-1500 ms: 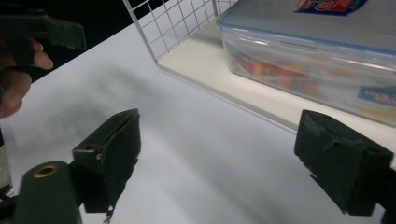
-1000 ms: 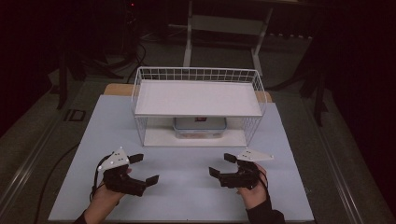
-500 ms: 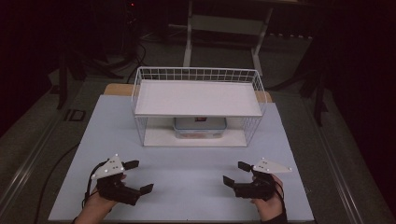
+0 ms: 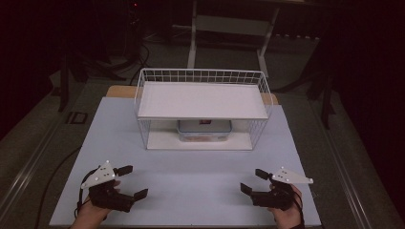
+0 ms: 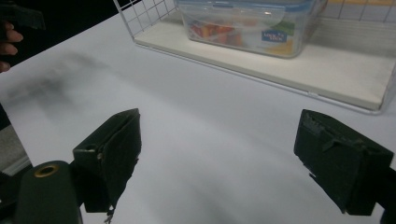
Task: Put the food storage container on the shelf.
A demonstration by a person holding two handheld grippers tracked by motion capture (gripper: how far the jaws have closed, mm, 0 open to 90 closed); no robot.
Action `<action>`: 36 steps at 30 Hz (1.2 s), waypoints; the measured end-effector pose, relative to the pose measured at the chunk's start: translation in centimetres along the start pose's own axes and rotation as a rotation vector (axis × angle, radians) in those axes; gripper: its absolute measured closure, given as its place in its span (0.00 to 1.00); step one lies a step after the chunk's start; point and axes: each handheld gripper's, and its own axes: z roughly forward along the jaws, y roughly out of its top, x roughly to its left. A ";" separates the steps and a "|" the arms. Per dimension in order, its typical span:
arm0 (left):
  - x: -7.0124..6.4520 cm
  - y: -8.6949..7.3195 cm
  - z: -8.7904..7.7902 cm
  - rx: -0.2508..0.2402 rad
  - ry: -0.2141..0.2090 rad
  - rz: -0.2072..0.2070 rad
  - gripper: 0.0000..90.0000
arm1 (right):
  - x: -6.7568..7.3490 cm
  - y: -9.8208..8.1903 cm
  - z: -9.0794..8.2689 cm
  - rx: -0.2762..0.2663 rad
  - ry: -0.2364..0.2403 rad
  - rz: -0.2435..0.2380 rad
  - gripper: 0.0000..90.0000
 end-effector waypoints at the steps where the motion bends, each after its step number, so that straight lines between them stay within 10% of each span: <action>1: 0.0 -0.3 0.0 -0.003 0.005 -0.013 0.00 | -0.1 -0.4 -0.1 0.013 0.001 -0.005 0.16; 36: 0.9 -1.4 0.6 -0.034 -0.017 -0.080 0.00 | -1.7 -1.6 1.0 0.058 0.061 0.110 0.17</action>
